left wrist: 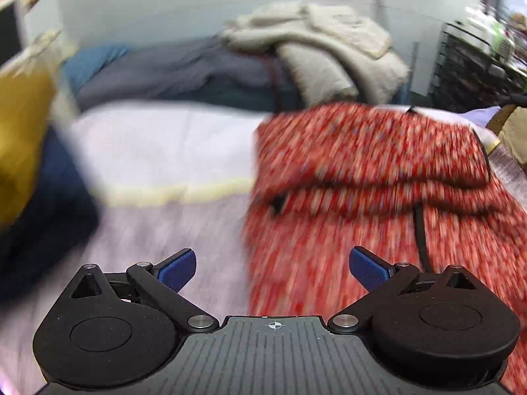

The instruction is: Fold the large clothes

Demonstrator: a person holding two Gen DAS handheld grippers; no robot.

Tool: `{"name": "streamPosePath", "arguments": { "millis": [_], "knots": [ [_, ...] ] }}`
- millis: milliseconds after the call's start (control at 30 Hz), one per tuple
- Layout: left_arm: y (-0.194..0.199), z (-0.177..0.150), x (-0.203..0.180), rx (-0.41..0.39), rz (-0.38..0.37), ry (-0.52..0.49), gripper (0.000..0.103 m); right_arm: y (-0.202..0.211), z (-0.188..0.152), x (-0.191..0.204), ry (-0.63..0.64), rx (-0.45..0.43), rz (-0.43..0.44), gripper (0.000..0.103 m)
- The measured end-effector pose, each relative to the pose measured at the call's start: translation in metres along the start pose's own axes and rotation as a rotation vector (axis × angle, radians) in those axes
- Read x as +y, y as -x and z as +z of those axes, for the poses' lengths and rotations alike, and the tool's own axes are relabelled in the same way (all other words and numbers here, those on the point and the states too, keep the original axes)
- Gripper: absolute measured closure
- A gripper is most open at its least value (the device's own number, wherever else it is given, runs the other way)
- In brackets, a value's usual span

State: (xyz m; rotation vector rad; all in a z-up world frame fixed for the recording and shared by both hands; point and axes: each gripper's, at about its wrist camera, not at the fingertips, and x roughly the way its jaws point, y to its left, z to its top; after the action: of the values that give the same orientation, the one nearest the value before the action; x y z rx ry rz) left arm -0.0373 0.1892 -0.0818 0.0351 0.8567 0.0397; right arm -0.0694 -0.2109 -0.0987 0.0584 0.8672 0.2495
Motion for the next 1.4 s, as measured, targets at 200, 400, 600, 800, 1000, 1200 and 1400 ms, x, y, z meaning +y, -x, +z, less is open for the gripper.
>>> {"name": "streamPosePath", "arguments": {
  "millis": [200,400,600,800,1000,1200,1400],
  "knots": [
    [0.054,-0.088,0.009,0.138,-0.022,0.082,0.0,0.063,-0.083,-0.04,0.041,0.097,-0.008,0.017],
    [0.041,-0.121,0.002,0.216,0.026,0.099,0.0,0.072,-0.127,-0.053,-0.046,0.204,0.045,0.022],
    [0.033,-0.131,0.003,0.23,0.018,0.076,0.0,0.058,-0.149,-0.057,-0.096,0.27,0.046,0.022],
    [0.018,-0.135,-0.001,0.249,0.027,0.082,0.0,0.049,-0.155,-0.053,-0.1,0.305,0.094,0.046],
    [0.029,-0.13,-0.005,0.248,-0.01,0.101,0.011,0.056,-0.146,-0.057,-0.12,0.336,0.171,0.079],
    [0.037,-0.114,0.003,0.245,-0.103,0.209,0.029,0.07,-0.118,-0.063,-0.257,0.342,0.308,0.084],
    [0.063,-0.038,0.0,0.101,-0.178,0.197,0.04,0.078,-0.041,-0.05,-0.275,0.237,0.402,0.086]
  ]
}}
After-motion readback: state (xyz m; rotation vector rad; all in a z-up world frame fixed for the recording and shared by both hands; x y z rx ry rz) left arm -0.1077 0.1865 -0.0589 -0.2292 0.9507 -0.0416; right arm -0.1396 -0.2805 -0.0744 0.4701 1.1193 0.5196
